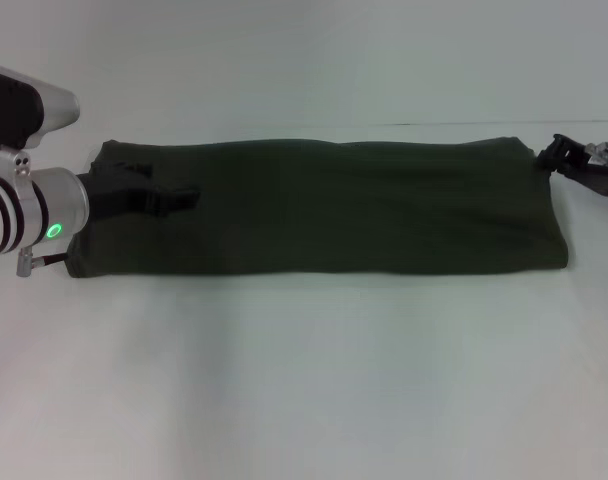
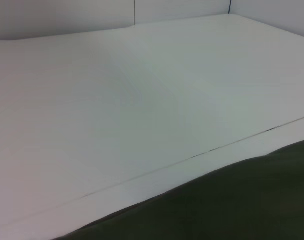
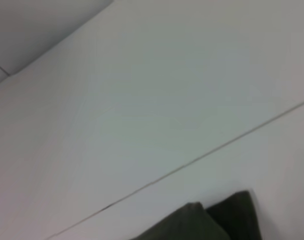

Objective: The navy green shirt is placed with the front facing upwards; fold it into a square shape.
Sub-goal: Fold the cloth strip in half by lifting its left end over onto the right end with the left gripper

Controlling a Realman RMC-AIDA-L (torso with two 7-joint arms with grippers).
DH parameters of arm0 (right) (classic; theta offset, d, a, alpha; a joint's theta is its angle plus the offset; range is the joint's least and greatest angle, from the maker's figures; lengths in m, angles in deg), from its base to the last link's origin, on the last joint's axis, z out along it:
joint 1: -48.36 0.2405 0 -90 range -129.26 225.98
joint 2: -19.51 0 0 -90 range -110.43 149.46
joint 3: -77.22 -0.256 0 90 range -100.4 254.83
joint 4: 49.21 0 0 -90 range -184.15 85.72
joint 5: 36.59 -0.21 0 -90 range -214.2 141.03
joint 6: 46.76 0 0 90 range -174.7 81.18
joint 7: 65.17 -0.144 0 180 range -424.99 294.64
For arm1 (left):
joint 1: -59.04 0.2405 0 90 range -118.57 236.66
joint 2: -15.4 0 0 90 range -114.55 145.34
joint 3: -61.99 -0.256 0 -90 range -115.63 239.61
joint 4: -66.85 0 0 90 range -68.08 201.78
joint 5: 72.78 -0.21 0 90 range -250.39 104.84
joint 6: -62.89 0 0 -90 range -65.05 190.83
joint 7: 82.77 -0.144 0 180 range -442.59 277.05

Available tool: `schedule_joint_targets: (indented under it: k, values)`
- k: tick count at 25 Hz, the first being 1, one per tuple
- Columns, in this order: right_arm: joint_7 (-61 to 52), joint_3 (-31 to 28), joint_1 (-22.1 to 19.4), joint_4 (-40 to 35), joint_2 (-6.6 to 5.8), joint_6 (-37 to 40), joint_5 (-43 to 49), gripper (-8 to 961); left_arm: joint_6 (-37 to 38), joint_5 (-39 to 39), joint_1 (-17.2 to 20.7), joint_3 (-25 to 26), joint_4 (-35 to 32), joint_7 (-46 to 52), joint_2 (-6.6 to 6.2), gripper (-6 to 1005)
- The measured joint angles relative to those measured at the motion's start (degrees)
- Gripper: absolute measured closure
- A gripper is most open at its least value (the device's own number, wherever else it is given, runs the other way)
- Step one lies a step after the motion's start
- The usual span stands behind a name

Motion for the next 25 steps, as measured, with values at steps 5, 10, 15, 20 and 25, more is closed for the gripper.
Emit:
schedule_joint_targets:
  k: [5, 10, 15, 20, 25]
  values:
    - [1.38, 0.02, 0.46, -0.07, -0.23, -1.33, 0.0, 859, 0.02, 0.05, -0.1, -0.01, 0.11, 0.12, 0.0, 200]
    - [3.26, 0.24, 1.18, 0.02, 0.52, -3.84, 0.0, 833, 0.02, 0.12, -0.26, -0.01, 0.15, 0.02, 0.05, 201]
    - [5.33, 0.43, 1.63, 0.26, 1.62, -6.8, 0.02, 807, -0.03, 0.37, -0.29, -0.01, 0.15, 0.0, 0.08, 201]
    - [6.95, 0.37, 1.99, 0.0, 2.21, -8.63, -0.24, 780, -0.06, 0.69, -0.3, -0.01, 0.16, 0.04, 0.09, 202]
    - [6.95, 0.08, 2.08, -0.91, 2.23, -10.66, -0.45, 676, -0.31, 0.77, -0.29, -0.01, 0.24, 0.31, 0.09, 202]
